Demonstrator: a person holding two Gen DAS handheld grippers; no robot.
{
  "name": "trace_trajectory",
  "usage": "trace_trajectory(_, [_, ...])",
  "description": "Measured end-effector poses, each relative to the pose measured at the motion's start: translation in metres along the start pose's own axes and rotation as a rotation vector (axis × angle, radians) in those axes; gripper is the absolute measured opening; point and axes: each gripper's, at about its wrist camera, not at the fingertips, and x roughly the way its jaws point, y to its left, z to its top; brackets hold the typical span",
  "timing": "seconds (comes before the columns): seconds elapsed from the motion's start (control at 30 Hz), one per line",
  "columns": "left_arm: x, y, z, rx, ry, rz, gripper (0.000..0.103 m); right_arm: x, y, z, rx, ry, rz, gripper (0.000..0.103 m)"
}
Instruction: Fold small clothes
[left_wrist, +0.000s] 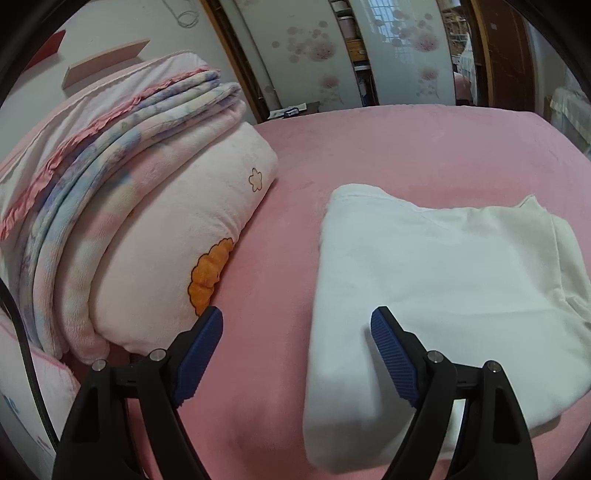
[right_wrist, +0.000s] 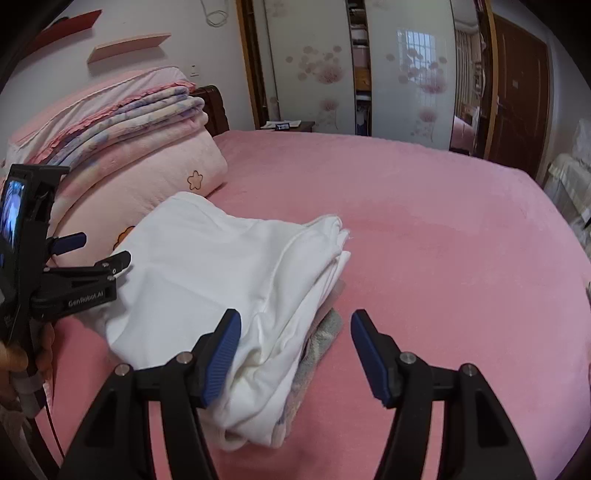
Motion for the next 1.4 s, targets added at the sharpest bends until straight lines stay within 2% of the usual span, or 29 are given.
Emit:
trace_trajectory(0.2, [-0.005, 0.003, -0.015, -0.039, 0.017, -0.004, 0.082, -0.017, 0.007, -0.012, -0.070, -0.005, -0.053, 0.061])
trace_trajectory(0.33, [0.005, 0.009, -0.038, -0.126, 0.034, -0.010, 0.083, -0.014, 0.009, -0.023, -0.083, 0.023, -0.066, 0.061])
trace_trajectory(0.43, [0.005, 0.017, -0.050, -0.202, 0.042, -0.032, 0.083, -0.009, 0.004, -0.031, -0.063, 0.064, -0.050, 0.061])
trace_trajectory(0.53, [-0.002, 0.025, -0.059, -0.265, 0.041, -0.066, 0.083, -0.014, 0.000, -0.036, -0.032, 0.069, -0.024, 0.061])
trace_trajectory(0.7, [-0.030, 0.023, -0.069, -0.311, 0.044, -0.103, 0.083, -0.036, -0.006, -0.042, -0.005, 0.072, -0.006, 0.061])
trace_trajectory(1.03, [-0.142, -0.035, -0.091, -0.251, 0.029, -0.238, 0.092, -0.126, -0.036, -0.073, 0.039, 0.046, 0.021, 0.061])
trace_trajectory(1.3, [-0.244, -0.097, -0.125, -0.201, 0.007, -0.350, 0.097, -0.226, -0.080, -0.122, 0.083, -0.005, 0.032, 0.061])
trace_trajectory(1.4, [-0.287, -0.119, -0.145, -0.179, -0.034, -0.369, 0.103, -0.259, -0.095, -0.146, 0.097, -0.010, 0.029, 0.062])
